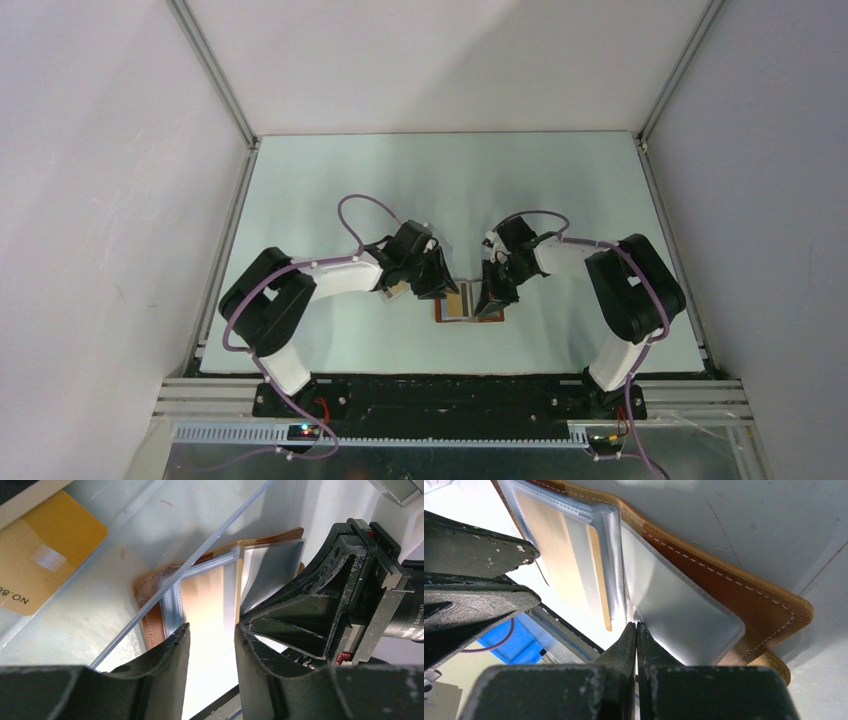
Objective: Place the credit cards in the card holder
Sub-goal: Insert the credit card into the card holder.
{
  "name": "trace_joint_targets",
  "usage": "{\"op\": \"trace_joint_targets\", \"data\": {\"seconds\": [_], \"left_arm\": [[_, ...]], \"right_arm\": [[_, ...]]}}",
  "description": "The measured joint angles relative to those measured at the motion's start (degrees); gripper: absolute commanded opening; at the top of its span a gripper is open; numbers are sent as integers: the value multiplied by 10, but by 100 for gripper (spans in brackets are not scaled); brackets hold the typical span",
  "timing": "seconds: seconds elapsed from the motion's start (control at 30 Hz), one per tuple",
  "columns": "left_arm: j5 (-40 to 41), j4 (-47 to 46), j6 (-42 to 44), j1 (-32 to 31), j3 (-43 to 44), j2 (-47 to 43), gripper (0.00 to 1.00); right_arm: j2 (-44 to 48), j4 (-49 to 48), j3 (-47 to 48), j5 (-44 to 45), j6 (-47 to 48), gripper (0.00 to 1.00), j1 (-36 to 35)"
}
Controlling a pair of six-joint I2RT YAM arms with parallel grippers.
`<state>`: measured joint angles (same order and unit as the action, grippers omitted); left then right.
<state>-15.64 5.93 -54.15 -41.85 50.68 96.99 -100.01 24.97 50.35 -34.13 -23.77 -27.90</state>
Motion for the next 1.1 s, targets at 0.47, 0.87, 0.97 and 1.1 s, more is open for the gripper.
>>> {"op": "trace_joint_targets", "data": {"seconds": [0.47,0.87,0.97,1.1], "left_arm": [[15,30,22,-1,9,0,45],[15,54,22,-21,63,47,39],[14,56,22,-22,64,49,40],[17,56,22,-20,59,43,43]], "right_arm": [[-7,-2,0,-14,0,0,4],[-8,-2,0,-18,-1,0,4],[-8,-2,0,-19,-1,0,4],[-8,-2,0,-19,0,0,4]]}}
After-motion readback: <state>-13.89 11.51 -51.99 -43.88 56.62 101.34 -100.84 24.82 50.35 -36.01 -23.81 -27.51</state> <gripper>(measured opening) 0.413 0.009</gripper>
